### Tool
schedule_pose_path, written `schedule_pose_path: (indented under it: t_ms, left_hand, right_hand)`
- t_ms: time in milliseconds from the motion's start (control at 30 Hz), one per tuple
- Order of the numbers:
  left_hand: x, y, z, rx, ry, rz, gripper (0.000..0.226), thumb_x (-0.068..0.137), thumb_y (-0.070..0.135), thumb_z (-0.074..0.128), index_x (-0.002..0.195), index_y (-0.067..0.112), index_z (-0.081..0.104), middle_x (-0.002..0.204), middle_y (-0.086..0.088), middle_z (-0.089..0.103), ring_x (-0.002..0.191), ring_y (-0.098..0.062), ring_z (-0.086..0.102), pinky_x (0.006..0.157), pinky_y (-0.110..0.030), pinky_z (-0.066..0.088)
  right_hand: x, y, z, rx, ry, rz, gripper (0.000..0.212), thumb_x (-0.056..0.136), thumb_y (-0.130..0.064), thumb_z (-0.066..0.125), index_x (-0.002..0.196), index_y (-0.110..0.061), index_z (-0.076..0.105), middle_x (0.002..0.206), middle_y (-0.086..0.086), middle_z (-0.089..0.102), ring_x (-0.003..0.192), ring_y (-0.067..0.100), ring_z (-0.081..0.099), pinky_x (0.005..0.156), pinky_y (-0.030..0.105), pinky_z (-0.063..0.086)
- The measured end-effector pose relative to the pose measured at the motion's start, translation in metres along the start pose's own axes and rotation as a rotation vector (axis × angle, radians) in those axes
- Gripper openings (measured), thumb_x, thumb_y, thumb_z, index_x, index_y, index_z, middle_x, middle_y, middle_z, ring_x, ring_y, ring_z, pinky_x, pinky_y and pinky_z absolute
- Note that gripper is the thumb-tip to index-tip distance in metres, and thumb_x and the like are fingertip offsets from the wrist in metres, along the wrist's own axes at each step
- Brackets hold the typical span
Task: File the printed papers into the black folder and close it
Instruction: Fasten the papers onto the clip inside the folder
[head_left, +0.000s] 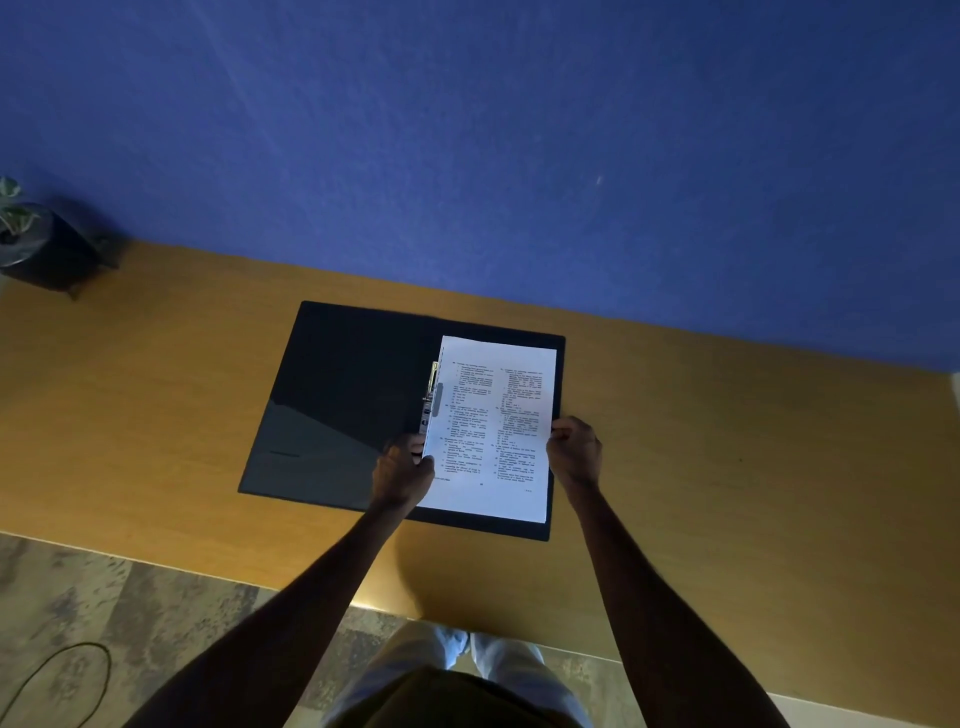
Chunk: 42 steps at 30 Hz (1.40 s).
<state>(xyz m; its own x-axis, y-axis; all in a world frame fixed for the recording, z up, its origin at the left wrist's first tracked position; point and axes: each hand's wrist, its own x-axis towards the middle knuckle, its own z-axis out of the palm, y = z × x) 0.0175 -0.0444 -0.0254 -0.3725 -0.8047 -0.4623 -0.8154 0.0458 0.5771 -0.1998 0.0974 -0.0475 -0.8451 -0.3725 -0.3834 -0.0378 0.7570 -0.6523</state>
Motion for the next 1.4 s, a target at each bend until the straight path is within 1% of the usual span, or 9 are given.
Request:
schedule_pose_path:
  t_ms: [367, 533, 767, 900, 1000, 1067, 1167, 1300, 1400]
  left_hand:
    - [-0.009, 0.004, -0.004, -0.038, -0.006, -0.025, 0.038, 0.095, 0.008, 0.059, 0.129, 0.011, 0.075, 0.128, -0.008, 0.078, 0.113, -0.029, 0.076, 0.092, -0.035, 0.056]
    - [-0.013, 0.003, -0.007, -0.043, -0.031, -0.056, 0.041, 0.093, 0.017, 0.059, 0.133, 0.016, 0.072, 0.131, -0.005, 0.076, 0.115, -0.026, 0.075, 0.094, -0.036, 0.057]
    - [-0.024, 0.002, -0.018, -0.314, 0.155, -0.278, 0.041, 0.099, 0.014, 0.062, 0.140, 0.008, 0.064, 0.133, -0.009, 0.072, 0.125, -0.033, 0.067, 0.096, -0.038, 0.052]
    - [-0.035, 0.010, -0.016, -0.788, 0.199, -0.599, 0.012, 0.101, 0.015, 0.059, 0.110, 0.009, 0.063, 0.091, -0.001, 0.056, 0.097, -0.027, 0.061, 0.079, -0.034, 0.044]
    - [-0.050, 0.009, -0.007, -0.909, 0.087, -0.745, 0.027, 0.097, 0.025, 0.060, 0.114, 0.004, 0.062, 0.079, -0.004, 0.042, 0.066, -0.020, 0.042, 0.065, -0.035, 0.040]
    - [-0.060, 0.009, 0.000, -0.966, -0.022, -0.813, 0.020, 0.097, 0.021, 0.060, 0.109, 0.006, 0.060, 0.077, -0.006, 0.039, 0.064, -0.021, 0.038, 0.070, -0.037, 0.042]
    - [-0.074, 0.015, 0.013, -1.042, -0.172, -0.882, 0.020, 0.100, 0.021, 0.064, 0.107, 0.005, 0.055, 0.087, -0.014, 0.049, 0.075, -0.026, 0.052, 0.081, -0.041, 0.051]
    - [-0.080, 0.016, 0.030, -1.138, -0.278, -0.940, 0.057, 0.093, 0.025, 0.075, 0.137, -0.004, 0.051, 0.129, -0.027, 0.061, 0.102, -0.038, 0.065, 0.093, -0.044, 0.060]
    - [-0.078, 0.021, 0.034, -1.164, -0.283, -0.953, 0.058, 0.093, 0.024, 0.076, 0.136, -0.004, 0.048, 0.139, -0.030, 0.059, 0.107, -0.037, 0.065, 0.106, -0.045, 0.059]
  right_hand:
    - [-0.005, -0.009, -0.001, 0.035, 0.000, 0.053, 0.036, 0.079, 0.005, 0.053, 0.103, -0.008, 0.076, 0.098, 0.007, 0.078, 0.084, 0.022, 0.066, 0.061, 0.022, 0.041]
    - [-0.003, -0.009, -0.003, 0.013, -0.038, 0.042, 0.034, 0.081, 0.003, 0.053, 0.102, -0.008, 0.077, 0.099, 0.005, 0.078, 0.088, 0.025, 0.070, 0.069, 0.027, 0.047]
    - [0.009, -0.018, -0.012, -0.091, 0.090, -0.102, 0.025, 0.085, -0.003, 0.057, 0.096, -0.011, 0.078, 0.098, 0.007, 0.080, 0.086, 0.028, 0.074, 0.067, 0.025, 0.046]
    - [0.021, -0.047, -0.008, -0.193, 0.081, -0.270, 0.032, 0.091, -0.003, 0.055, 0.109, -0.015, 0.078, 0.119, 0.008, 0.077, 0.103, 0.029, 0.075, 0.084, 0.034, 0.058]
    - [0.037, -0.067, 0.003, -0.302, -0.053, -0.503, 0.039, 0.088, 0.002, 0.054, 0.116, -0.016, 0.073, 0.119, 0.006, 0.071, 0.106, 0.029, 0.072, 0.085, 0.042, 0.062]
    - [0.052, -0.076, 0.010, -0.396, -0.133, -0.616, 0.052, 0.083, 0.004, 0.055, 0.128, -0.018, 0.069, 0.127, 0.004, 0.068, 0.118, 0.028, 0.068, 0.094, 0.046, 0.058]
    - [0.065, -0.087, 0.014, -0.500, -0.196, -0.648, 0.067, 0.082, 0.006, 0.059, 0.145, -0.017, 0.061, 0.147, 0.005, 0.058, 0.140, 0.026, 0.054, 0.109, 0.044, 0.045]
    - [0.077, -0.092, 0.014, -0.627, -0.219, -0.686, 0.065, 0.086, 0.001, 0.061, 0.149, -0.012, 0.054, 0.147, 0.006, 0.053, 0.143, 0.028, 0.047, 0.110, 0.048, 0.043]
    - [0.090, -0.091, 0.015, -0.683, -0.229, -0.679, 0.060, 0.089, -0.004, 0.063, 0.147, -0.011, 0.053, 0.148, 0.007, 0.052, 0.143, 0.030, 0.046, 0.109, 0.051, 0.043]
